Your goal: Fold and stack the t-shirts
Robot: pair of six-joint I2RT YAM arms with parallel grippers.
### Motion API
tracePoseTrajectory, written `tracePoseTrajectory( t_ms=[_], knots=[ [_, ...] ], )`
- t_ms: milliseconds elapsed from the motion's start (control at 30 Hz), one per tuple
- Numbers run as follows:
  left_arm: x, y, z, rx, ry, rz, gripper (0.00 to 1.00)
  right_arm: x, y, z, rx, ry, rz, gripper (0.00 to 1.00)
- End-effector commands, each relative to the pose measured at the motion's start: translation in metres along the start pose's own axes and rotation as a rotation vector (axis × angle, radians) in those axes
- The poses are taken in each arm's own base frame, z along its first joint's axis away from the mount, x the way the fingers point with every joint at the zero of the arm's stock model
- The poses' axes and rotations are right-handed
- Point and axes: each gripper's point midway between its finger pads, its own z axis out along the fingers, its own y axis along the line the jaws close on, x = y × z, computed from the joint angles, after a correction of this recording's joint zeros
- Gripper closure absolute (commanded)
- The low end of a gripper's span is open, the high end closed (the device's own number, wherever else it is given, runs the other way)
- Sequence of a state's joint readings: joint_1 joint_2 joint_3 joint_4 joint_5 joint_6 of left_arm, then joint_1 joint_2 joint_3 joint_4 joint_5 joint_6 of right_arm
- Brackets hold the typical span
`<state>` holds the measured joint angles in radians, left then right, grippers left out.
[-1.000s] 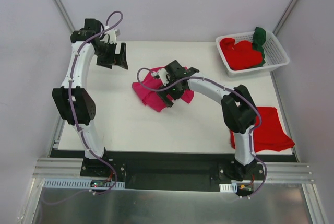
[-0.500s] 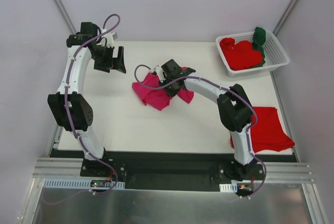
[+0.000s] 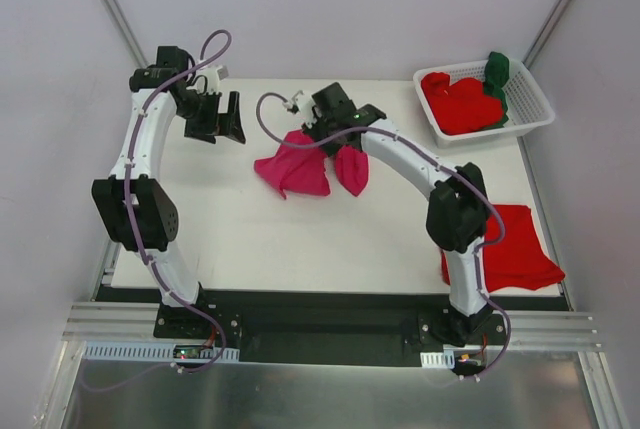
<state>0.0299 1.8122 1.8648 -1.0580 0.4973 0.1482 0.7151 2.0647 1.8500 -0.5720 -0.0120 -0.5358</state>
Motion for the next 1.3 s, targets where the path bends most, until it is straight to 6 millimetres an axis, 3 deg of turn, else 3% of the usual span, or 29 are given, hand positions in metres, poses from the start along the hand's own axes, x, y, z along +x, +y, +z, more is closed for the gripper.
tracePoseTrajectory(
  t_ms=[0, 133, 267, 367, 433, 500, 533, 600, 667, 767, 800, 900, 1033, 1167, 1267],
  knots=[
    [0.005, -0.016, 0.011, 0.088, 0.032, -0.042, 0.03, -0.095, -0.056, -0.115, 0.206, -0.279, -0.109, 0.95],
    [-0.004, -0.018, 0.023, 0.132, 0.046, -0.073, 0.04, -0.134, -0.086, -0.173, 0.368, -0.387, -0.283, 0.95],
    [-0.022, -0.023, 0.023, 0.150, 0.013, -0.057, 0.04, -0.174, -0.117, -0.234, 0.589, -0.519, -0.434, 0.94],
    [-0.026, -0.041, 0.028, 0.177, 0.015, -0.022, 0.04, -0.210, -0.133, -0.287, 0.769, -0.646, -0.550, 0.93],
    [-0.026, -0.048, 0.031, 0.187, 0.021, -0.011, 0.04, -0.232, -0.147, -0.328, 0.898, -0.759, -0.537, 0.93],
    [-0.025, -0.054, 0.033, 0.199, 0.026, 0.002, 0.04, -0.238, -0.158, -0.355, 0.996, -0.799, -0.514, 0.93],
    [-0.025, -0.055, 0.033, 0.202, 0.027, 0.006, 0.04, -0.237, -0.161, -0.358, 1.012, -0.807, -0.497, 0.92],
    [-0.021, -0.060, 0.035, 0.211, 0.037, 0.006, 0.04, -0.220, -0.161, -0.324, 0.970, -0.717, -0.509, 0.92],
    [-0.018, -0.063, 0.038, 0.219, 0.048, 0.001, 0.05, -0.212, -0.161, -0.303, 0.940, -0.694, -0.519, 0.92],
    [-0.013, -0.070, 0.044, 0.236, 0.072, -0.026, 0.05, -0.223, -0.171, -0.313, 1.001, -0.692, -0.542, 0.92],
    [-0.010, -0.072, 0.048, 0.241, 0.087, -0.033, 0.05, -0.233, -0.175, -0.326, 1.029, -0.714, -0.536, 0.92],
    [0.005, -0.080, 0.067, 0.270, 0.157, -0.045, 0.06, -0.239, -0.173, -0.333, 1.039, -0.733, -0.571, 0.92],
    [0.023, -0.084, 0.092, 0.283, 0.241, -0.064, 0.07, -0.264, -0.169, -0.369, 1.143, -0.829, -0.708, 0.92],
    [0.047, -0.088, 0.109, 0.302, 0.350, -0.079, 0.08, -0.266, -0.172, -0.374, 1.211, -0.824, -0.825, 0.92],
    [0.069, -0.094, 0.112, 0.328, 0.437, -0.098, 0.08, -0.267, -0.174, -0.397, 1.291, -0.858, -0.896, 0.92]
  ],
)
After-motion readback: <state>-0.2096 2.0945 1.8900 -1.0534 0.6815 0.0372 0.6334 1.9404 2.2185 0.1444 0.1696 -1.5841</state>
